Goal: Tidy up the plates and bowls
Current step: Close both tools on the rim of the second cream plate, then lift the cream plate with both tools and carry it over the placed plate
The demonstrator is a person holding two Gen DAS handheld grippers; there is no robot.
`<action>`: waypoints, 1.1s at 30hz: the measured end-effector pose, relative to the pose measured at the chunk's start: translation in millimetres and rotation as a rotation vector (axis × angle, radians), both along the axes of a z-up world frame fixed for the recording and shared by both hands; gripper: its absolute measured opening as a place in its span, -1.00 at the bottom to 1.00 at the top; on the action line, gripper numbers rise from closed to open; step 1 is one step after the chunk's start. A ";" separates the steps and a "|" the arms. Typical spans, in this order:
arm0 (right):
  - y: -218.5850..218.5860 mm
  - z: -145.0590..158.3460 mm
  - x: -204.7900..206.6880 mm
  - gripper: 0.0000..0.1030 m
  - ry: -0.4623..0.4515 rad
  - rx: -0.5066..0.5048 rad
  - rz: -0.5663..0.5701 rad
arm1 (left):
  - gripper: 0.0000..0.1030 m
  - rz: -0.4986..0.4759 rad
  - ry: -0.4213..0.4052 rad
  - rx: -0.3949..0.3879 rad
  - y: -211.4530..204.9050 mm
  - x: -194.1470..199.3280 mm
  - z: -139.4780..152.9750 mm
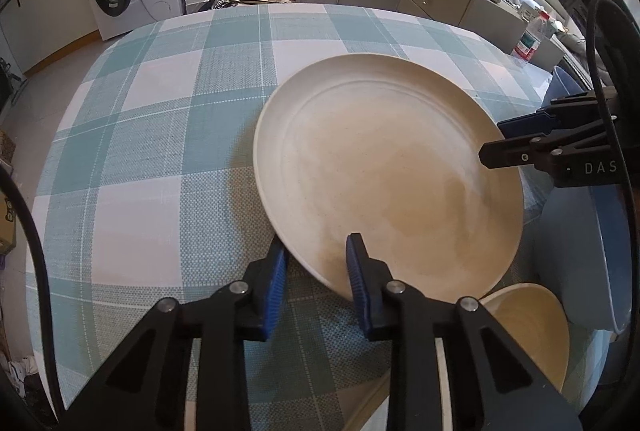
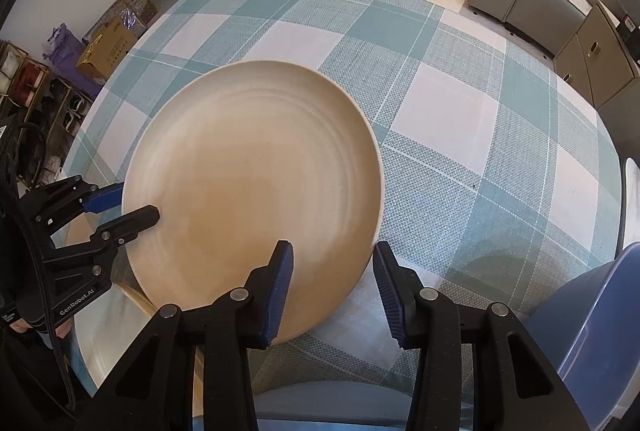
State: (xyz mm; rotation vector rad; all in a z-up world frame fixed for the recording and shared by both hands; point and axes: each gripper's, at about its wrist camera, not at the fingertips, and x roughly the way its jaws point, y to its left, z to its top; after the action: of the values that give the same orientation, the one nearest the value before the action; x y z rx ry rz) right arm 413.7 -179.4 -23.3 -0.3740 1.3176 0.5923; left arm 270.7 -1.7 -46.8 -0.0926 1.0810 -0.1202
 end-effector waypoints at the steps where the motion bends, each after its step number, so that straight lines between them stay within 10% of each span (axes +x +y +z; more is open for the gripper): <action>1: 0.4 -0.1 -0.4 -0.16 -0.003 -0.001 0.001 | -0.46 0.002 0.001 -0.002 0.1 0.1 0.2; 33: 1.9 51.4 -29.9 -0.16 -0.137 0.074 0.009 | -0.46 0.042 -0.116 0.037 9.4 -16.3 42.1</action>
State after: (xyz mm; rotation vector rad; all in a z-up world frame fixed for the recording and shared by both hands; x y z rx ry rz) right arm 383.7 -177.5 28.1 -0.3543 1.1606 0.6108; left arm 254.4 7.7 -4.7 -0.0741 0.9641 -0.0665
